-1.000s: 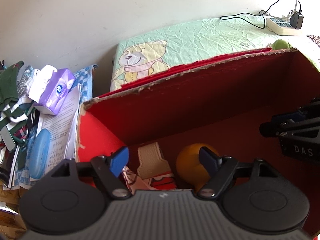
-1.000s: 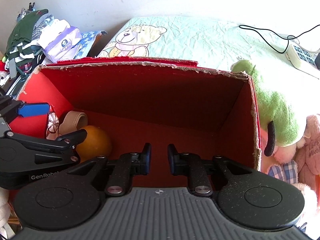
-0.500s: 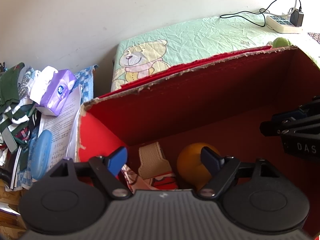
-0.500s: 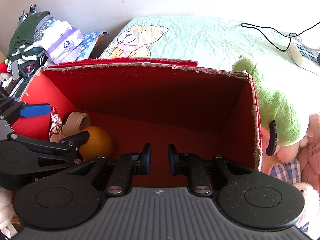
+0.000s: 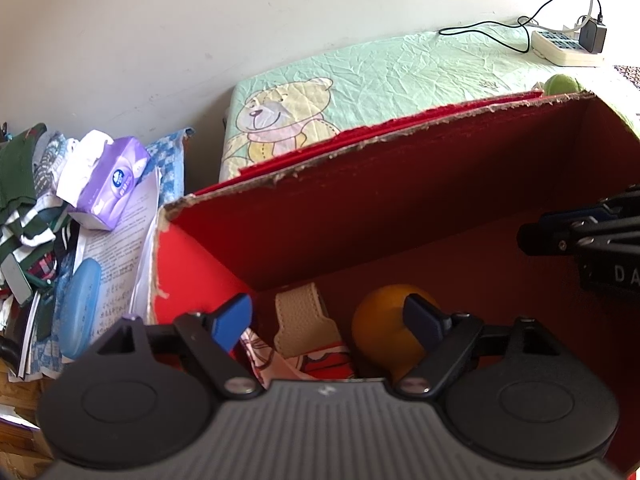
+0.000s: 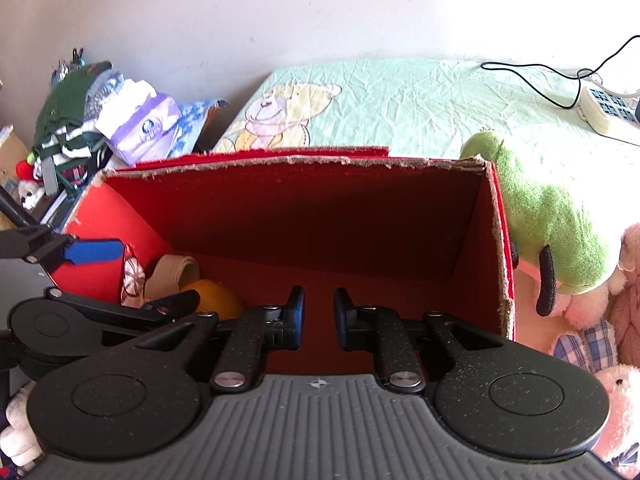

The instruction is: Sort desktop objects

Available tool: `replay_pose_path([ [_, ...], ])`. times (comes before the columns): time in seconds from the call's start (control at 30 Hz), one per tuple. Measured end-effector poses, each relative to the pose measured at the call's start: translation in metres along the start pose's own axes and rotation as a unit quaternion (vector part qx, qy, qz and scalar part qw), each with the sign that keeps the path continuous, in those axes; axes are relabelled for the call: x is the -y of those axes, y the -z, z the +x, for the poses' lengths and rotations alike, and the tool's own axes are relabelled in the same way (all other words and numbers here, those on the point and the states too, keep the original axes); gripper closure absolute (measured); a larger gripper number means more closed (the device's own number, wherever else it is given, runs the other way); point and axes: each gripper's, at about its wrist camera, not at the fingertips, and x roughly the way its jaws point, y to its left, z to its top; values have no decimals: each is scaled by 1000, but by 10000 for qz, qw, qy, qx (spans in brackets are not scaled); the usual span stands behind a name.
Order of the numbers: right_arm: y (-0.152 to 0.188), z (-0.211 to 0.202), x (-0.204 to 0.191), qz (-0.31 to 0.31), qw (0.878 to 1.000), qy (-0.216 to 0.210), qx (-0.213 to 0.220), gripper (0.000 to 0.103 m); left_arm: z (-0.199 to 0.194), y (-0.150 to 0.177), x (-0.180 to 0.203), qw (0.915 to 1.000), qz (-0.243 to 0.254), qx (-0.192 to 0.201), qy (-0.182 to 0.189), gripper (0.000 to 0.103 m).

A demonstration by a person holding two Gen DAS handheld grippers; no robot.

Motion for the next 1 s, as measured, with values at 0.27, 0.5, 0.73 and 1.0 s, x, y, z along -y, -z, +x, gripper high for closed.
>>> replay_pose_path([
  [0.27, 4, -9, -3, -130, 9993, -133, 314, 86, 0, 0, 2, 10000, -13, 10, -42, 17],
  [0.5, 8, -20, -3, -222, 9963, -338, 754, 86, -3, 0, 4, 9997, 26, 125, -227, 18],
  [0.73, 15, -40, 3, -136, 9868, -716, 1444, 86, -13, 3, 3, 9986, 25, 424, -303, 19],
  [1.0, 38, -112, 13, -247, 9715, -870, 2189, 81, -72, 16, 5, 9932, -231, 1009, -524, 21],
])
